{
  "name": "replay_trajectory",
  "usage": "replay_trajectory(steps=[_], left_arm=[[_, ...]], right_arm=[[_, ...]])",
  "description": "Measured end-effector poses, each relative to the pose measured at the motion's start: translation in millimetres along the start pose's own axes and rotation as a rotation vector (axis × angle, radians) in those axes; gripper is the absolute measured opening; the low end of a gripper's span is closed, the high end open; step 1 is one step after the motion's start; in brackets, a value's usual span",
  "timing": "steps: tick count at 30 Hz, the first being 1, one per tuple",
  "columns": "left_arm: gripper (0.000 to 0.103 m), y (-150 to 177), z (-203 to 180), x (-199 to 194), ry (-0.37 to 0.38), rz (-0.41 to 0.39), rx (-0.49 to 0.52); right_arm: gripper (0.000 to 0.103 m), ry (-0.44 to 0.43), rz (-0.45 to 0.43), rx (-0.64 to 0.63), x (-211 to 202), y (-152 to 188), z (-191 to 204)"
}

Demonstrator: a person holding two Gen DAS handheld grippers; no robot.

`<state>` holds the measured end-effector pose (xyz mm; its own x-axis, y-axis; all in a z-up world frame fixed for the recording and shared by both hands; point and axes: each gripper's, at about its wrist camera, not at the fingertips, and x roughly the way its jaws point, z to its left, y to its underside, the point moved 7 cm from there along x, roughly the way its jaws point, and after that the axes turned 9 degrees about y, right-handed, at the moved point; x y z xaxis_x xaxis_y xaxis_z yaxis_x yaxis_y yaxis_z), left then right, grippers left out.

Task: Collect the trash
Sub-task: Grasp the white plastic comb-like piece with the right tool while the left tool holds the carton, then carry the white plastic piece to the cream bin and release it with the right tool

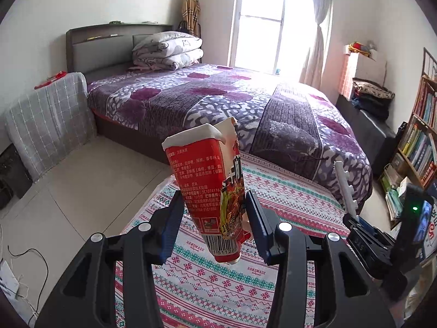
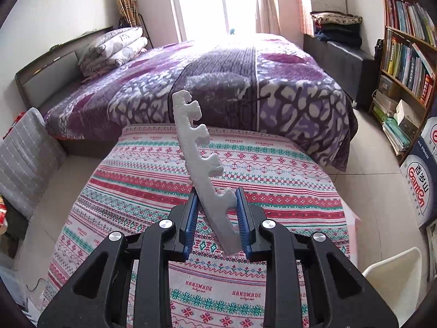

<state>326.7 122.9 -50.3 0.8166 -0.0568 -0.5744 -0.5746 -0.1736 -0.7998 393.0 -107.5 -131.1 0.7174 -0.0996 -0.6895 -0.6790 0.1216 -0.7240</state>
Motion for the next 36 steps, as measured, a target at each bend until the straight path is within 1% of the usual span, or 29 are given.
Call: replay_trajectory(steps=[7,13,16,20,28,36], left_arm=[[0.047,3.5,-23.4,-11.1,0.012,-0.017,0.060],[0.047,10.9,-40.4,-14.1,0.039,-0.010,0.081],[0.047,16.7,-48.3,-11.4,0.049,0.002,0.093],[0.046,24.2,-58.3,-6.2,0.048,0.004,0.119],[0.047,32.0,-78.2,-6.0,0.062,-0.021,0.146],[0.047,33.8,-97.6,-6.5,0.101,-0.017,0.148]], right_arm=[[0.026,0.028,-0.022,0.069,-55.9,3.3,-30.1],[0.026,0.050,-0.025,0.116,-85.6,12.0,-57.3],[0.026,0.086,-0.056,0.112,-98.2,18.7,-69.1],[0.026,0.120,-0.083,0.132,-99.3,25.9,-87.5],[0.026,0.138,-0.089,0.191,-100.7,23.9,-127.3],[0.026,0.172,-0.099,0.219,-104.6,26.9,-148.4]])
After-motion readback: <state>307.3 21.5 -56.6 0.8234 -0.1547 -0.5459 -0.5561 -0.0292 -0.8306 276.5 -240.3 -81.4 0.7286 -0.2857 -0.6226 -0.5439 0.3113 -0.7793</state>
